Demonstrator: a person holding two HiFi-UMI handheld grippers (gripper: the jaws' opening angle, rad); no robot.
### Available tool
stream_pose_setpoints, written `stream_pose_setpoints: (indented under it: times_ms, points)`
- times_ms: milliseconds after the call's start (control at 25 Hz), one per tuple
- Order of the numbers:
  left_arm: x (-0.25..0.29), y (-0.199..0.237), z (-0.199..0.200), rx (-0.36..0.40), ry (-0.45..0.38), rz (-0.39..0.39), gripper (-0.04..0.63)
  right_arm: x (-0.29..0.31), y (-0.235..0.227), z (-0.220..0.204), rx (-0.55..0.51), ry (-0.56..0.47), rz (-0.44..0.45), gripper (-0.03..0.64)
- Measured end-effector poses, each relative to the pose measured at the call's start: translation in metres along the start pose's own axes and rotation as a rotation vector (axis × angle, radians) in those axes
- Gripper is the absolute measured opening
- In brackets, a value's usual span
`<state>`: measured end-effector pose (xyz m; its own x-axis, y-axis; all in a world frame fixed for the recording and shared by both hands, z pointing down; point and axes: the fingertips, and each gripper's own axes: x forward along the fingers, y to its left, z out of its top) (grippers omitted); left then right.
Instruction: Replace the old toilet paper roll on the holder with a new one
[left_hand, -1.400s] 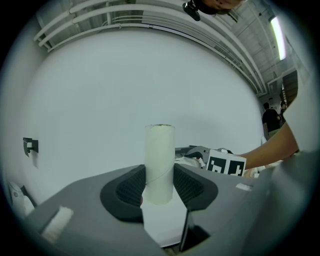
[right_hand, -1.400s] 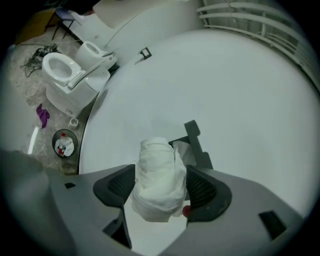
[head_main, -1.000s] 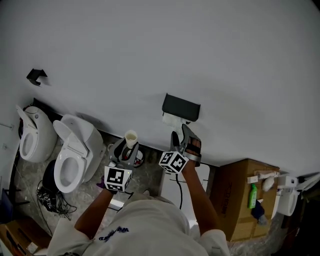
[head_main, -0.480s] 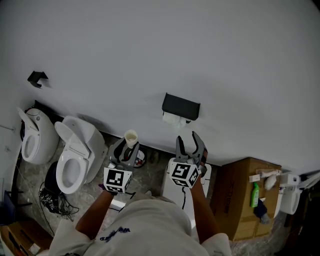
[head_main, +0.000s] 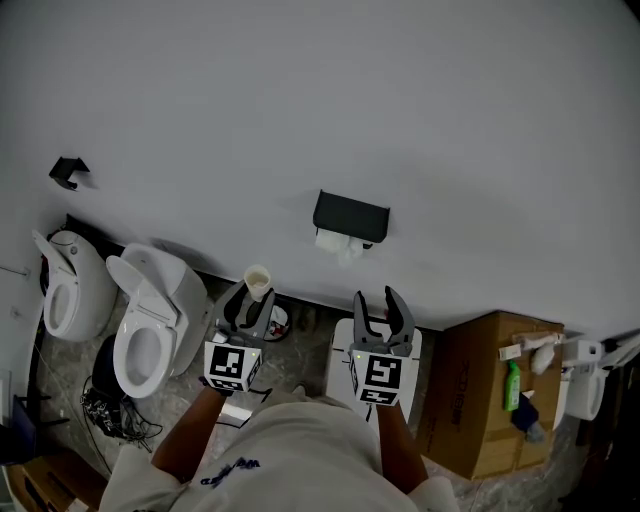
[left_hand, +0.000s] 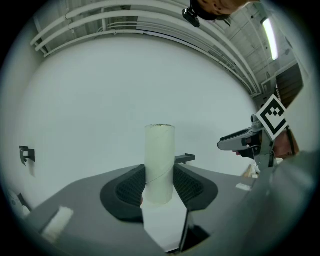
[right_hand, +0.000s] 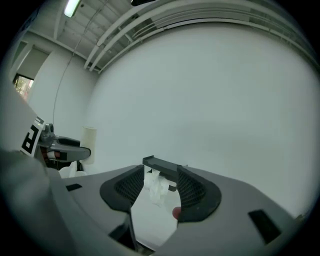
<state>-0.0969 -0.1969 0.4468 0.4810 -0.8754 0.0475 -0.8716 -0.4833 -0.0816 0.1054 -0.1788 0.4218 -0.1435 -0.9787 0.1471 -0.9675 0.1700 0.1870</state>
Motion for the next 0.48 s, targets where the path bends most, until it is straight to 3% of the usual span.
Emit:
stream_pose_setpoints:
  times_ms: [480]
  points:
    - [0.014, -0.006, -0.003, 0.006, 0.013, -0.028, 0.177, -0.012, -0.018, -0.003, 0.043, 0.001, -0.05, 0.131]
